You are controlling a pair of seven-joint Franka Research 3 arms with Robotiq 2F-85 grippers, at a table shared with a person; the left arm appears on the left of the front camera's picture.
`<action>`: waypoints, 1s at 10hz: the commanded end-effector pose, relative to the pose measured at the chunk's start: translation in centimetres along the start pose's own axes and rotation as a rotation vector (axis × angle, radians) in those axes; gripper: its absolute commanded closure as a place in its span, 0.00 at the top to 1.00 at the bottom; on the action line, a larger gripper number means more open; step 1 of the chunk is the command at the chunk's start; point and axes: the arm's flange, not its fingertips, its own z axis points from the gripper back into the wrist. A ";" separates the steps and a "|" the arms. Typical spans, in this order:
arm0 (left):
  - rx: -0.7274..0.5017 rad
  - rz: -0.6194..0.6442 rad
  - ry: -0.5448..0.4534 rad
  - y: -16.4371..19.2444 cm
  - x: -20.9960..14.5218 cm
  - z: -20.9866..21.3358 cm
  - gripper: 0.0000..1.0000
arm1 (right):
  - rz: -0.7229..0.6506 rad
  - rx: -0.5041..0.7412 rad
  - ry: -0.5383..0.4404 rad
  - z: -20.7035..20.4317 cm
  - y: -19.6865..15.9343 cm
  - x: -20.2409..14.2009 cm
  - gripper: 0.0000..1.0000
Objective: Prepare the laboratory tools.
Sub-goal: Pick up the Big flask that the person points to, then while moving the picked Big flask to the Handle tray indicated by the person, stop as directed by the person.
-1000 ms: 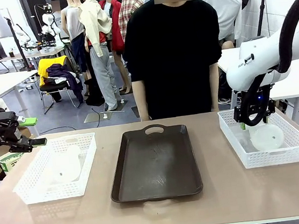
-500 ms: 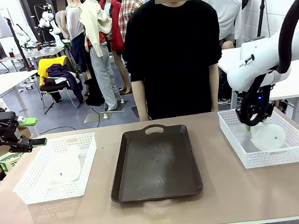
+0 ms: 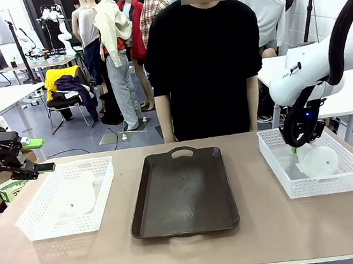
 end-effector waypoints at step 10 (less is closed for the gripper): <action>-0.006 -0.006 0.004 -0.1 -0.1 0.2 1.00 | 0.007 0.000 -0.003 0.0 0.1 0.0 0.00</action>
